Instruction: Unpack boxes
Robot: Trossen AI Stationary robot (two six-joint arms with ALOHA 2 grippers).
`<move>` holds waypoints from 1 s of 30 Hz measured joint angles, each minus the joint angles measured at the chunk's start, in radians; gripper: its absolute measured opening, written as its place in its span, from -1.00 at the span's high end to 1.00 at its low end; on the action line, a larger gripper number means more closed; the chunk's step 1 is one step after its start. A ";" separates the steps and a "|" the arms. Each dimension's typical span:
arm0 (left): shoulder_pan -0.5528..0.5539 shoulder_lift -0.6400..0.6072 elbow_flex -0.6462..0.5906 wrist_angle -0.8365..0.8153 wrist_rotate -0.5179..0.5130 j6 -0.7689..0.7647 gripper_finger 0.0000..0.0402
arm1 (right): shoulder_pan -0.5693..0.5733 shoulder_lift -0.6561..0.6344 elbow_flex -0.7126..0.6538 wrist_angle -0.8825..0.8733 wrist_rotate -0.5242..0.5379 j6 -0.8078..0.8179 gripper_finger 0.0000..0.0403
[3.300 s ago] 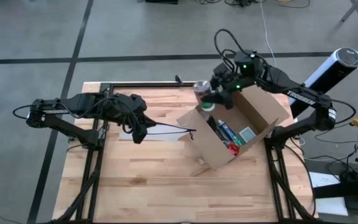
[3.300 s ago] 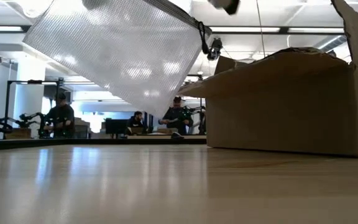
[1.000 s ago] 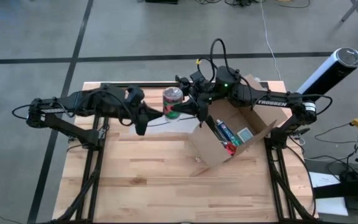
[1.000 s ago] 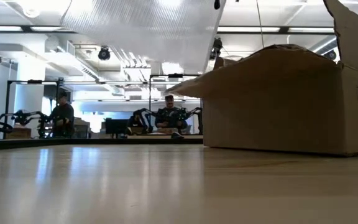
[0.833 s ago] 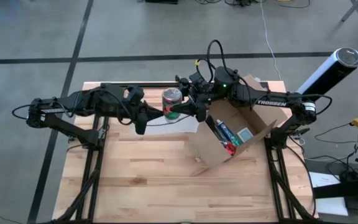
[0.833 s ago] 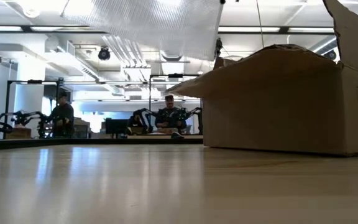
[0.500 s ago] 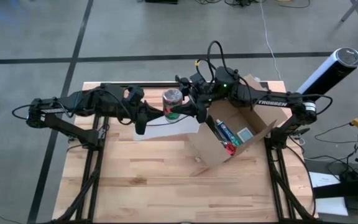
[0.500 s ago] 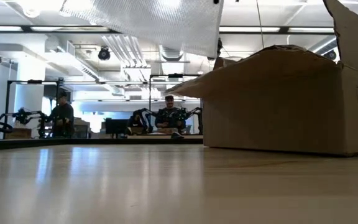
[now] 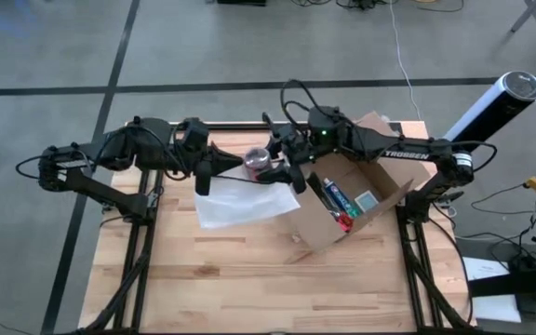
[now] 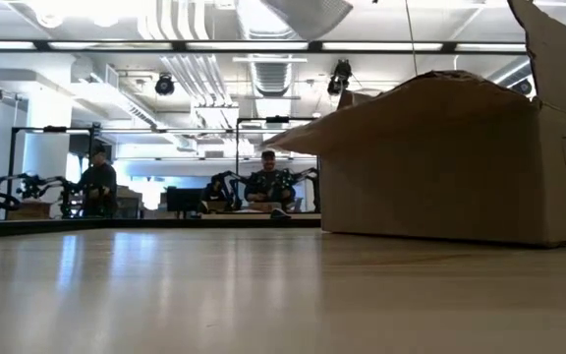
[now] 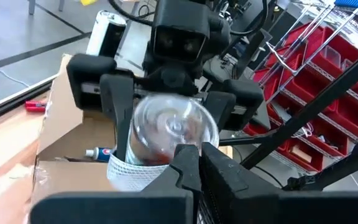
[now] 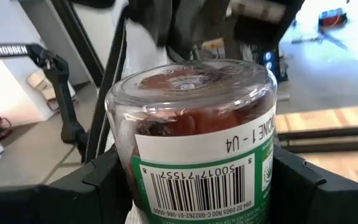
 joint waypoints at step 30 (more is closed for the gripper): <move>0.039 0.011 0.002 0.060 -0.076 0.057 1.00 | 0.039 -0.001 0.043 -0.062 -0.015 -0.019 -0.26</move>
